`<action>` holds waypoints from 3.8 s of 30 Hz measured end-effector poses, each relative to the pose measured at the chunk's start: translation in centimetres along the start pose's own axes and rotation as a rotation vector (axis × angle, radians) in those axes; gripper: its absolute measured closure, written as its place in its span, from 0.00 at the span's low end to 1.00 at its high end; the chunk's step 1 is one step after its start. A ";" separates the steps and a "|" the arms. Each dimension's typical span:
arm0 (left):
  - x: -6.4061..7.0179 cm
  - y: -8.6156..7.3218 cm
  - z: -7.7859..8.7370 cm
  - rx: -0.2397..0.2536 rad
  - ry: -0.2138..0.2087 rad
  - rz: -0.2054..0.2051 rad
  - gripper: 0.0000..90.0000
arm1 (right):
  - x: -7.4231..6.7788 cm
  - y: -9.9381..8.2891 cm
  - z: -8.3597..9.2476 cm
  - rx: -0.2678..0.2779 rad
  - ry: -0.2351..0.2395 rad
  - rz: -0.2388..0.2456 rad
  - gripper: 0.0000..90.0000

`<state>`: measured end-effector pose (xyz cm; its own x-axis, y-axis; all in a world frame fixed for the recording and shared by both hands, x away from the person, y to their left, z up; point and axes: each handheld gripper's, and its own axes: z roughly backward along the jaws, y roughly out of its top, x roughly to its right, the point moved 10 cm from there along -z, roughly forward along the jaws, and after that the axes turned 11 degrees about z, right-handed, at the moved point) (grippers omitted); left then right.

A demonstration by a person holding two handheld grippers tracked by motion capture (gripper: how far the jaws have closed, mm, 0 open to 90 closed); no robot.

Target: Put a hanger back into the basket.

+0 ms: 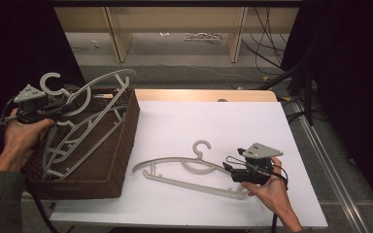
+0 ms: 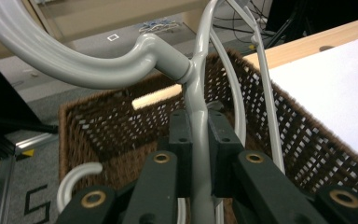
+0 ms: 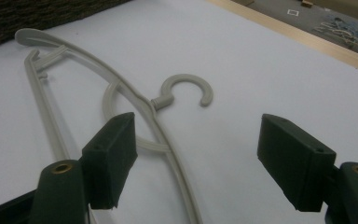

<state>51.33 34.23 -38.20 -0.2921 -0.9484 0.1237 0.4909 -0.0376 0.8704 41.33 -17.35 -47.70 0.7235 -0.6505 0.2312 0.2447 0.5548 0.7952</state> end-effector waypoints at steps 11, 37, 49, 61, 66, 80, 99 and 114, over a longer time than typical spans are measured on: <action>-1.6 -2.4 0.4 -0.023 0.008 -0.013 0.91 | -0.1 -0.1 -0.3 -0.008 0.000 -0.002 0.30; -3.1 -7.1 -2.7 -0.258 0.068 -0.141 0.91 | -0.1 -0.1 -0.4 -0.007 0.002 -0.007 0.26; -3.7 -10.2 -4.6 -0.327 0.131 -0.070 0.89 | -0.2 -0.3 -0.5 -0.017 0.005 -0.003 0.26; -3.3 -7.2 -1.8 -0.182 0.192 0.062 0.56 | -0.3 -0.3 -0.6 -0.019 0.003 -0.003 0.26; -1.5 -5.9 -0.5 -0.111 0.156 0.105 0.43 | -0.3 -0.3 -0.6 -0.015 0.003 0.002 0.26; 8.8 -4.3 2.7 0.081 -0.093 0.151 0.22 | -0.7 -0.4 -0.9 -0.020 0.009 0.005 0.26; 20.6 -6.7 3.9 0.182 -0.363 0.053 0.19 | -1.0 -0.1 -0.7 0.016 0.017 -0.013 0.26; 22.9 -10.3 2.8 0.178 -0.356 -0.013 0.19 | -1.3 -0.2 -0.9 0.008 0.021 -0.013 0.26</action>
<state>37.25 13.76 -43.03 -0.5793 -0.7784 0.2420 0.3441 0.0356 0.9383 40.88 -16.11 -48.66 0.7335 -0.6468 0.2088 0.2495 0.5420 0.8025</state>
